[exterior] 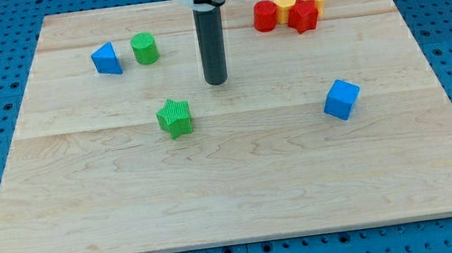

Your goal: Push the blue cube to the bottom right of the green star

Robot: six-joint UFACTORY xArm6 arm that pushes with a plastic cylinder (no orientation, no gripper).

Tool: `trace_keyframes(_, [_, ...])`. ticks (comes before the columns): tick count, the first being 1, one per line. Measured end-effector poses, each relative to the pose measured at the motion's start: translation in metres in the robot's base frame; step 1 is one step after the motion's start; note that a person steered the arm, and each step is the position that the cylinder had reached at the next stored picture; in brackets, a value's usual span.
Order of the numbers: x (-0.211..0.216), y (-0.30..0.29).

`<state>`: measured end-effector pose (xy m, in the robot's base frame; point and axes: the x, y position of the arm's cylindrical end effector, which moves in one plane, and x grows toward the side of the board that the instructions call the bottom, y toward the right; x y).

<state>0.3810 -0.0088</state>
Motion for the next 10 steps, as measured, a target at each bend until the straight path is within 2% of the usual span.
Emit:
trace_keyframes(1, [0.008,0.035])
trace_keyframes(3, [0.009,0.165])
trace_keyframes(4, [0.063,0.168])
trace_keyframes(5, [0.090,0.157])
trace_keyframes(6, [0.090,0.197])
trace_keyframes(7, [0.093,0.205])
trace_keyframes(8, [0.112,0.171])
trace_keyframes(9, [0.147,0.166])
trace_keyframes(10, [0.158,0.124])
